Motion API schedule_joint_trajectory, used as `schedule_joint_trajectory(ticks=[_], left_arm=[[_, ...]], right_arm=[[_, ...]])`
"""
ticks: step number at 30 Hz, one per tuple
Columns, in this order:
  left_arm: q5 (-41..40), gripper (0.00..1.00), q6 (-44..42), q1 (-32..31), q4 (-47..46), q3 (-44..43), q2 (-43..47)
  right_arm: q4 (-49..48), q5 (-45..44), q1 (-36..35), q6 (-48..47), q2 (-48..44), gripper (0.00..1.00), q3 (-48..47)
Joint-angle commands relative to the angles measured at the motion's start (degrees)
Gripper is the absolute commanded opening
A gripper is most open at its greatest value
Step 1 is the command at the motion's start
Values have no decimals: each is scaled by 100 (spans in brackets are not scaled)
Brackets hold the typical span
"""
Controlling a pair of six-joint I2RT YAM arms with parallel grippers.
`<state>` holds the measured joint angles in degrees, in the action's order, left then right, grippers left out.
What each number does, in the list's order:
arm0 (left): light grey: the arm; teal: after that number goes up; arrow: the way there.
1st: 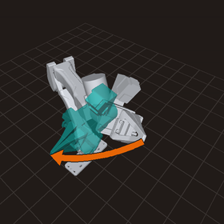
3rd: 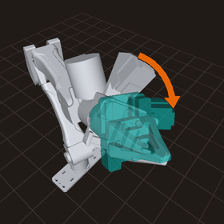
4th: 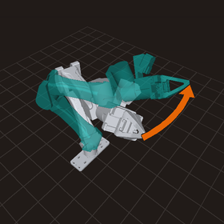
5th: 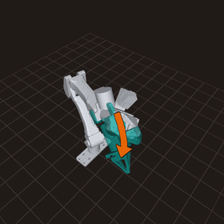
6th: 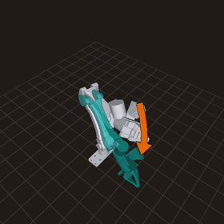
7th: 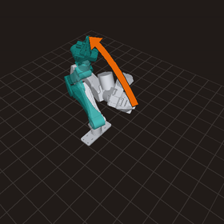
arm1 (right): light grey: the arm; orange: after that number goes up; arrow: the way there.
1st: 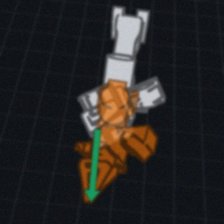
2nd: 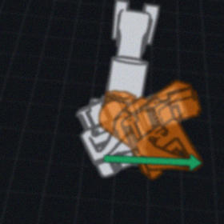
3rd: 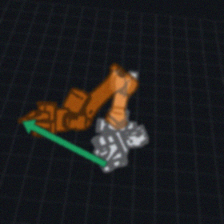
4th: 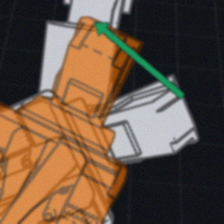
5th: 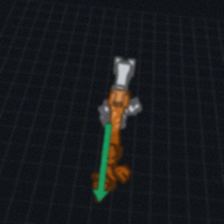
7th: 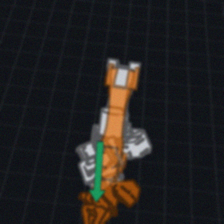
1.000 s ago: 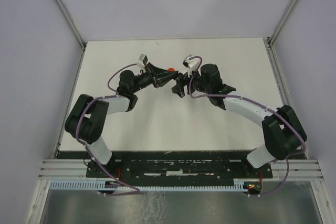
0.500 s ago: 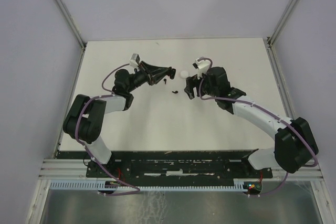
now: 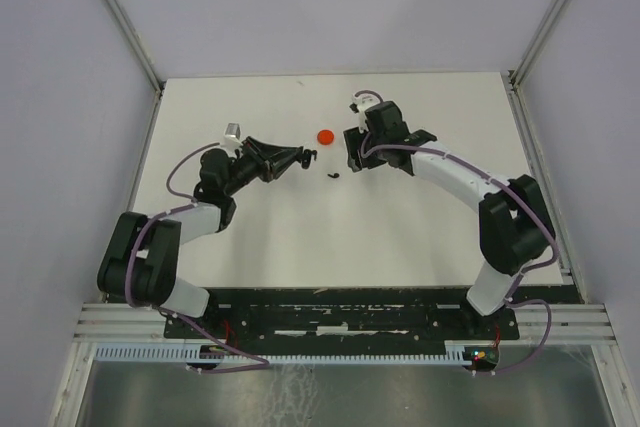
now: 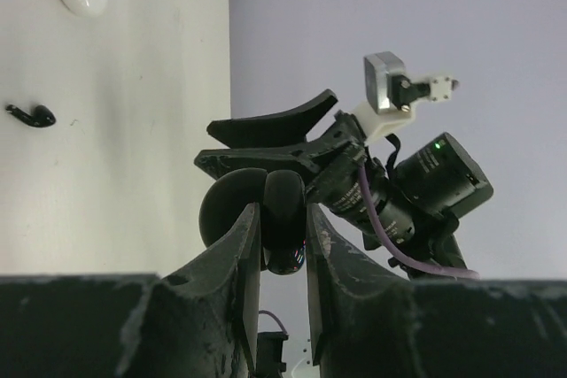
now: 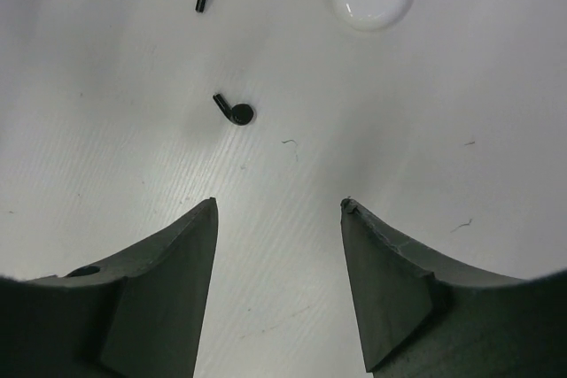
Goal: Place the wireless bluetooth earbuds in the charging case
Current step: Pick up the earbud from the center of the board.
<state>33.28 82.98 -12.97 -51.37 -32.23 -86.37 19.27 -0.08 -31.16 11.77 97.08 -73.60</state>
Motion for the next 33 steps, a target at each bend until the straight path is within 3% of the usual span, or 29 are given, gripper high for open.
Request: schedule_joint_trajectory(ticks=[1,15,33], left_arm=[[-197,3,-691,189,433,170,587],[-219,3,-779,389,754,659,1203],[-2,3,-792,444,848,776,1403]], right_arm=[[171,397,-36,331,533,64,-610],[1399,101,-528,529,2953,60,-3675],[1249,-326,-631,712,4116,60,-4891]])
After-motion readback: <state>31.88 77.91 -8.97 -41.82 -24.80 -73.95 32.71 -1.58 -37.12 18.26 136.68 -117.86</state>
